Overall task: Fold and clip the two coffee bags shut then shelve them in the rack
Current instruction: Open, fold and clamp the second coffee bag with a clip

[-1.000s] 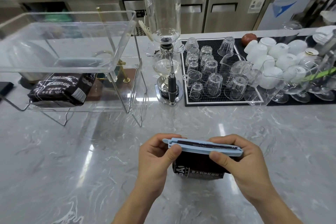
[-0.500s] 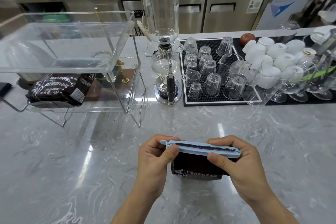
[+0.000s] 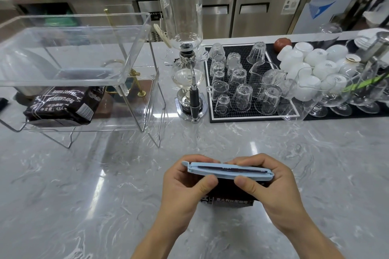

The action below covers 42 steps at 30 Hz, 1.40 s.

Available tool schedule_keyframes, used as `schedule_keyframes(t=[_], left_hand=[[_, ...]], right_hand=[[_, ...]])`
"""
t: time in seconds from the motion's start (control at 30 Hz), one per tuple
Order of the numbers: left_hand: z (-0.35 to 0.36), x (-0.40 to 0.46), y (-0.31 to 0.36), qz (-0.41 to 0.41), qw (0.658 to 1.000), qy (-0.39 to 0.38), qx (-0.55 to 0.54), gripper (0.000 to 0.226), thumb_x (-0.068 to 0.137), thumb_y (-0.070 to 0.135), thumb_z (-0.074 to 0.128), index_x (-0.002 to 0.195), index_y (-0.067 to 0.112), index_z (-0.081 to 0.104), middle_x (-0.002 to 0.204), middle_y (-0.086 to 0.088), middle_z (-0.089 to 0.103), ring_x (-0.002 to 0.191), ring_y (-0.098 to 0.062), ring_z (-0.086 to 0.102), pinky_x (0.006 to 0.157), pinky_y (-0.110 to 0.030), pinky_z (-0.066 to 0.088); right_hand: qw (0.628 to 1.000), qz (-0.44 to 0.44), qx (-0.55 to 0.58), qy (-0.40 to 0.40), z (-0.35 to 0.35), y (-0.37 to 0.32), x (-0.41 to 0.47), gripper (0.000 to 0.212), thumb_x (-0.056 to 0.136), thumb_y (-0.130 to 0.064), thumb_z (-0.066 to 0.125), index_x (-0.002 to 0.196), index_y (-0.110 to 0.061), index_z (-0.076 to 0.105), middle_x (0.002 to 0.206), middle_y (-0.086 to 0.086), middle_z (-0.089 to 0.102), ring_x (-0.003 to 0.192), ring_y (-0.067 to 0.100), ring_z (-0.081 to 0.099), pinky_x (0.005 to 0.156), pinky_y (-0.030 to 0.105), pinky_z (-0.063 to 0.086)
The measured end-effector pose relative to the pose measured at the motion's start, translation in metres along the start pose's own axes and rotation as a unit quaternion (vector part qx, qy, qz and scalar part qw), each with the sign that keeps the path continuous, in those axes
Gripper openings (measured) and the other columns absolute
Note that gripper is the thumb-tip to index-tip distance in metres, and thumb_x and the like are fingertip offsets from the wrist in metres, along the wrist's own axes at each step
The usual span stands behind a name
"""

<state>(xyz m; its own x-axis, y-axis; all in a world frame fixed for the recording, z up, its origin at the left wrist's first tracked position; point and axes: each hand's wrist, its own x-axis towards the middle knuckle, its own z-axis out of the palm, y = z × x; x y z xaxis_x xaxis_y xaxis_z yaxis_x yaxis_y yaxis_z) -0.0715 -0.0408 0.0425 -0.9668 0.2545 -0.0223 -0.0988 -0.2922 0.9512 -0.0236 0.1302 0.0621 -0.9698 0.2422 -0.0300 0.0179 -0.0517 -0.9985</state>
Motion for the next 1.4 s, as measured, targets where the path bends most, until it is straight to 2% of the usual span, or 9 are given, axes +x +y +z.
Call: schedule_keyframes(t=[0.27, 0.47, 0.67, 0.87, 0.93, 1.03, 1.13, 1.27, 1.4], left_hand=[[0.011, -0.002, -0.004, 0.015, 1.000, 0.025, 0.001, 0.016, 0.062, 0.019, 0.081, 0.076, 0.016, 0.071, 0.080, -0.014, 0.076, 0.076, -0.027, 0.072, 0.068, -0.030, 0.057], [0.014, -0.002, -0.008, 0.036, 0.999, 0.038, -0.002, 0.013, 0.064, 0.020, 0.079, 0.072, 0.017, 0.070, 0.071, -0.009, 0.074, 0.067, -0.020, 0.068, 0.062, -0.026, 0.055], [0.016, 0.000, -0.012, 0.044, 0.998, 0.053, -0.001, 0.015, 0.062, 0.022, 0.079, 0.070, 0.015, 0.068, 0.063, -0.003, 0.070, 0.060, -0.014, 0.064, 0.058, -0.022, 0.052], [0.017, 0.007, -0.025, 0.052, 0.992, 0.081, 0.078, 0.019, 0.069, 0.028, 0.079, 0.082, 0.020, 0.068, 0.077, 0.003, 0.074, 0.073, -0.006, 0.070, 0.065, -0.017, 0.053], [0.018, 0.006, -0.031, 0.069, 0.987, 0.079, 0.121, 0.020, 0.070, 0.038, 0.072, 0.084, 0.024, 0.068, 0.080, 0.011, 0.076, 0.074, 0.000, 0.070, 0.065, -0.012, 0.052], [0.015, 0.005, -0.042, 0.088, 0.980, 0.073, 0.161, 0.020, 0.076, 0.043, 0.065, 0.084, 0.025, 0.069, 0.080, 0.015, 0.076, 0.071, 0.003, 0.069, 0.063, -0.011, 0.051], [0.012, 0.005, -0.050, 0.105, 0.975, 0.078, 0.182, 0.028, 0.082, 0.059, 0.061, 0.076, 0.032, 0.067, 0.069, 0.016, 0.071, 0.061, 0.005, 0.063, 0.058, -0.012, 0.048], [0.012, 0.005, -0.058, 0.128, 0.966, 0.097, 0.203, 0.036, 0.087, 0.066, 0.048, 0.076, 0.035, 0.064, 0.068, 0.023, 0.067, 0.060, 0.007, 0.059, 0.057, -0.007, 0.044], [0.010, 0.005, -0.068, 0.142, 0.959, 0.108, 0.221, 0.038, 0.092, 0.062, 0.041, 0.080, 0.031, 0.059, 0.069, 0.023, 0.065, 0.060, 0.008, 0.058, 0.055, -0.006, 0.042]], right_hand=[[0.998, -0.041, -0.007, 0.041, 0.005, 0.008, -0.001, 0.022, 0.063, -0.012, 0.083, 0.079, -0.021, 0.071, 0.082, 0.007, 0.077, 0.075, 0.020, 0.072, 0.069, 0.024, 0.057], [0.995, -0.072, 0.008, 0.073, 0.011, 0.016, -0.001, 0.022, 0.064, -0.010, 0.080, 0.076, -0.024, 0.068, 0.082, 0.014, 0.076, 0.077, 0.031, 0.072, 0.072, 0.030, 0.057], [0.994, -0.067, 0.013, 0.081, 0.012, 0.021, 0.001, 0.039, 0.058, -0.050, 0.084, 0.077, -0.022, 0.065, 0.083, 0.017, 0.074, 0.078, 0.037, 0.070, 0.072, 0.034, 0.057], [0.993, -0.063, 0.015, 0.096, 0.013, 0.029, 0.006, 0.039, 0.065, -0.020, 0.082, 0.099, -0.025, 0.062, 0.076, 0.002, 0.071, 0.066, 0.009, 0.067, 0.063, 0.015, 0.053], [0.991, -0.063, -0.008, 0.117, 0.017, 0.038, 0.005, 0.043, 0.067, -0.037, 0.084, 0.103, -0.028, 0.062, 0.085, -0.004, 0.072, 0.074, 0.005, 0.068, 0.069, 0.014, 0.053], [0.986, -0.055, -0.049, 0.150, 0.021, 0.052, 0.001, 0.053, 0.063, -0.075, 0.065, 0.094, -0.032, 0.065, 0.092, -0.019, 0.072, 0.085, -0.002, 0.068, 0.072, 0.006, 0.050], [0.986, -0.053, -0.037, 0.156, 0.024, 0.063, 0.000, 0.051, 0.067, -0.078, 0.056, 0.081, -0.030, 0.065, 0.075, -0.019, 0.073, 0.068, -0.005, 0.066, 0.062, 0.005, 0.047], [0.984, -0.069, -0.029, 0.162, 0.025, 0.078, 0.001, 0.047, 0.077, -0.071, 0.053, 0.079, -0.027, 0.068, 0.074, -0.012, 0.074, 0.067, 0.001, 0.068, 0.063, 0.015, 0.053], [0.980, -0.091, -0.063, 0.168, 0.025, 0.092, 0.001, 0.043, 0.087, -0.064, 0.048, 0.087, -0.025, 0.066, 0.080, 0.006, 0.071, 0.072, 0.023, 0.068, 0.064, 0.036, 0.057]])
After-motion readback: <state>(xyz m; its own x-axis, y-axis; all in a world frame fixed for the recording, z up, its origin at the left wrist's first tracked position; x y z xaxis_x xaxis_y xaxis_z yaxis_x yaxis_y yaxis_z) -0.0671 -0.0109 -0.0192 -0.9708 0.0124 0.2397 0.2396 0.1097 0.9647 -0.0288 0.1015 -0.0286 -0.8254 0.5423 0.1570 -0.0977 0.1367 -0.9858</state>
